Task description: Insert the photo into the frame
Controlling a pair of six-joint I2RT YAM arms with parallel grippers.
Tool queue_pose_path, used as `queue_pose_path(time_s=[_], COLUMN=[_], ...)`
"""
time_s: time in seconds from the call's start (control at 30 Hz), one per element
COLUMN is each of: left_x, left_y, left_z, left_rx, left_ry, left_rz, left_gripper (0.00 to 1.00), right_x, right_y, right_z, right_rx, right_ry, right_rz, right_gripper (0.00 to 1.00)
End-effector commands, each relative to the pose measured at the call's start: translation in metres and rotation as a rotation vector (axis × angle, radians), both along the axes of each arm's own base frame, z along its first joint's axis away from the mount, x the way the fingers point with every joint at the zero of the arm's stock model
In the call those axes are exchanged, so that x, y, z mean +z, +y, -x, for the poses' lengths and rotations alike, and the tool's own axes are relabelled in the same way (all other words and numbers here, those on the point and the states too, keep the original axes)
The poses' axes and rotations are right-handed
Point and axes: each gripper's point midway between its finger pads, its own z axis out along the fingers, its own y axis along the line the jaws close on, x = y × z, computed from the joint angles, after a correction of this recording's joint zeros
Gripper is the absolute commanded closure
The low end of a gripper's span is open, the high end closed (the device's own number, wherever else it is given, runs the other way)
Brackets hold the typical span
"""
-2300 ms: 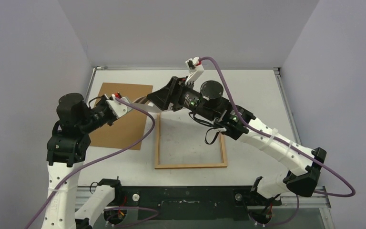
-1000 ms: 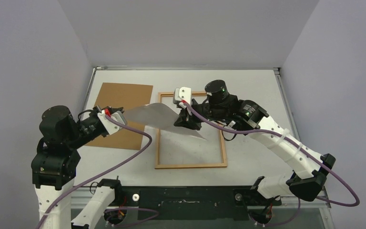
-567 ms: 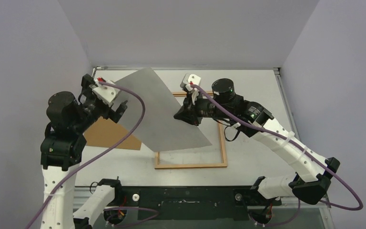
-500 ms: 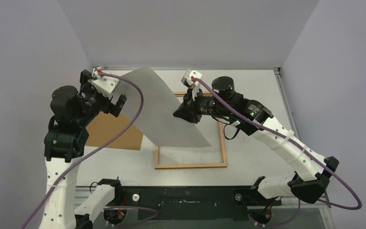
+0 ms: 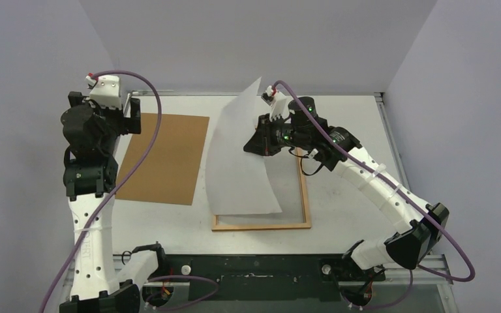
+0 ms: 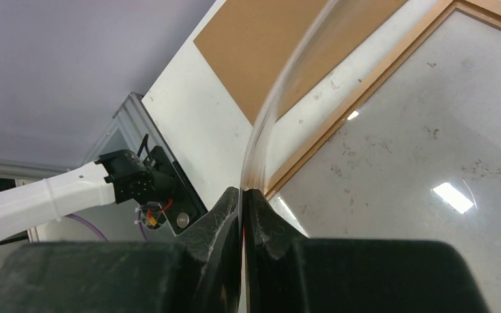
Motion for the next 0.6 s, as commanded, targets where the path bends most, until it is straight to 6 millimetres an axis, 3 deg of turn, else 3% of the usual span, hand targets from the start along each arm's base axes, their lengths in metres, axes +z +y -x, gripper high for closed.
queue_pose_path(time_s=[0.0, 0.1, 0.2, 0.37, 0.57], left_x=[-0.008, -0.051, -0.094, -0.143, -0.176], left_y=[0.003, -0.013, -0.020, -0.027, -0.035], left_z=[-0.006, -0.010, -0.012, -0.004, 0.005], left_rx=[0.019, -0.074, -0.111, -0.153, -0.174], left_ry=[-0.028, 0.108, 0.227, 0.357, 0.434], left_rz=[0.051, 0.077, 0.101, 0.112, 0.158], left_gripper=[0.04, 0.04, 0.04, 0.04, 0.04], right_x=[0.022, 0.003, -0.002, 0.019, 0.039], right_y=[0.008, 0.007, 0.013, 0.024, 0.031], right_z=[-0.001, -0.007, -0.010, -0.008, 0.006], right_rx=[0.004, -0.012, -0.004, 0.032, 0.099], right_ry=[-0.010, 0.039, 0.071, 0.029, -0.025], right_rz=[-0.078, -0.069, -0.071, -0.091, -0.101], right_gripper=[0.95, 0.95, 0.95, 0.95, 0.95])
